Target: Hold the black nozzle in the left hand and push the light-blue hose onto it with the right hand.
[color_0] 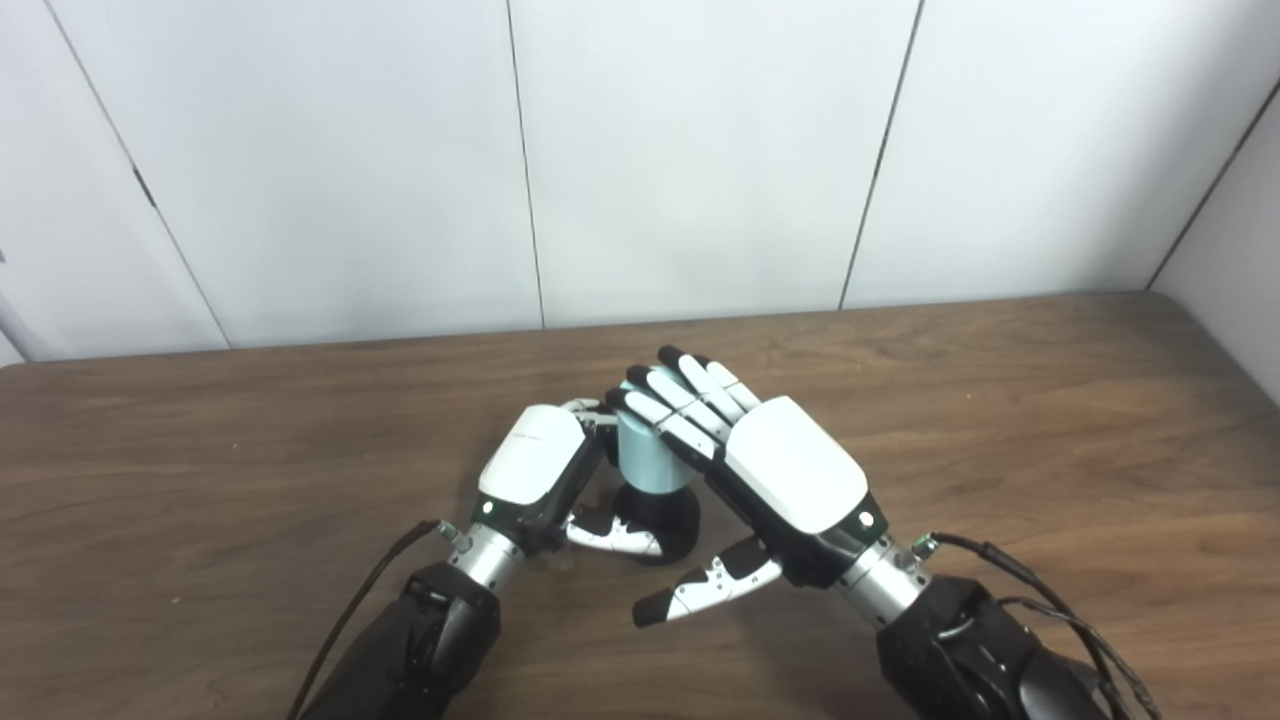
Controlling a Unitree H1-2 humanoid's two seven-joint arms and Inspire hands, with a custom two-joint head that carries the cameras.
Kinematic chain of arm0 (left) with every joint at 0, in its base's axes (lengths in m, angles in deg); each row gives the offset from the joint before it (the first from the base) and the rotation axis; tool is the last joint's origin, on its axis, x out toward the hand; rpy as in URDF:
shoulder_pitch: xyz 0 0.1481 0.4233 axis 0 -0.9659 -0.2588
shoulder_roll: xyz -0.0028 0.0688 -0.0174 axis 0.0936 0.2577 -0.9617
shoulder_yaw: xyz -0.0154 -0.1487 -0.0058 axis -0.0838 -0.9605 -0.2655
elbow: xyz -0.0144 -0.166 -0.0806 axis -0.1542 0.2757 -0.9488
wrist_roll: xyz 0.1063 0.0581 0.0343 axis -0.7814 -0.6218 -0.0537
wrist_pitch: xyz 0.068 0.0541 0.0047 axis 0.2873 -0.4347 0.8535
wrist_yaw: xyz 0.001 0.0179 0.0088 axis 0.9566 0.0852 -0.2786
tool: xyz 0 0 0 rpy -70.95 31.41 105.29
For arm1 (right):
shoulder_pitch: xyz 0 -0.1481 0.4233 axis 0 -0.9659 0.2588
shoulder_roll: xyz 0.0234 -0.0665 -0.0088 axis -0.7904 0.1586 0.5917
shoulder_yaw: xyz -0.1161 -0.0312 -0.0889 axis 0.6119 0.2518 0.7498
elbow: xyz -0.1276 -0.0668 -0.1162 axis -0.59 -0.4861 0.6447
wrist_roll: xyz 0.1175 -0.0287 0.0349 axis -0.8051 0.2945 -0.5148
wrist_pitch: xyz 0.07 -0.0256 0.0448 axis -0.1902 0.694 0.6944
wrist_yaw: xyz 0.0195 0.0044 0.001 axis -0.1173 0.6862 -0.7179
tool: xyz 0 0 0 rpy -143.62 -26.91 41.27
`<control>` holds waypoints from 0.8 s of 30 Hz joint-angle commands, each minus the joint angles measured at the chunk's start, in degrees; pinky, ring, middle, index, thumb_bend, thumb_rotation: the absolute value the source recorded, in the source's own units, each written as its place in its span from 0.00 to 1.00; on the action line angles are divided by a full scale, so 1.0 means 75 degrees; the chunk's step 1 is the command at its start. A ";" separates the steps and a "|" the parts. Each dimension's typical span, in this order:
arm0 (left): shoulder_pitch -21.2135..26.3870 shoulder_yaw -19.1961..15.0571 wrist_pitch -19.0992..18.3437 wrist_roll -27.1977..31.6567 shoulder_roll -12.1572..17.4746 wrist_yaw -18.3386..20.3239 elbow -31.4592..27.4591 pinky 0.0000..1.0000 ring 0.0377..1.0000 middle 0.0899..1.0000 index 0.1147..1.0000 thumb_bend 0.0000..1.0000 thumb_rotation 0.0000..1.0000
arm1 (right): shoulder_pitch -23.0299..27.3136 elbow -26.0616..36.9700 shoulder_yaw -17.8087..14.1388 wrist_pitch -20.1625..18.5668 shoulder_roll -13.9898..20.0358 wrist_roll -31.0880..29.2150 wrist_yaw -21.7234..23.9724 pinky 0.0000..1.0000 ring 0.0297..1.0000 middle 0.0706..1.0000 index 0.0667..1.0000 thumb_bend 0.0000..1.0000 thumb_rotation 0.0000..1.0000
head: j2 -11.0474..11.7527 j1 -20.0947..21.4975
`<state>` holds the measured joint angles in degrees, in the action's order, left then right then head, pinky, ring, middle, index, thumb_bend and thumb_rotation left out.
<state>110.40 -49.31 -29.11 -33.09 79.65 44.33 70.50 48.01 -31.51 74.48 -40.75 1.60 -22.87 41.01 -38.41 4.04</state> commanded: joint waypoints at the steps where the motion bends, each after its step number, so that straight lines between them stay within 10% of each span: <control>1: -0.1879 0.0589 -0.0205 -0.0079 -0.0135 0.0124 0.1171 0.77 0.49 0.39 0.42 0.50 0.00 | -0.0490 -0.0832 0.0758 -0.0386 0.0533 -0.0084 0.2542 0.95 0.99 0.93 0.89 1.00 0.87 | -0.0010 0.0001; 24: -0.1871 0.0591 -0.0197 -0.0076 -0.0158 0.0114 0.1137 0.76 0.49 0.40 0.41 0.50 0.00 | -0.0243 -0.1075 0.1143 -0.0646 0.0690 -0.0242 0.2918 0.95 0.99 0.95 0.92 1.00 0.89 | -0.0015 0.0022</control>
<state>110.34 -49.40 -29.17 -33.04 79.67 44.26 70.37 49.79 -31.65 76.44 -43.21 3.39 -24.20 43.46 -38.50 4.13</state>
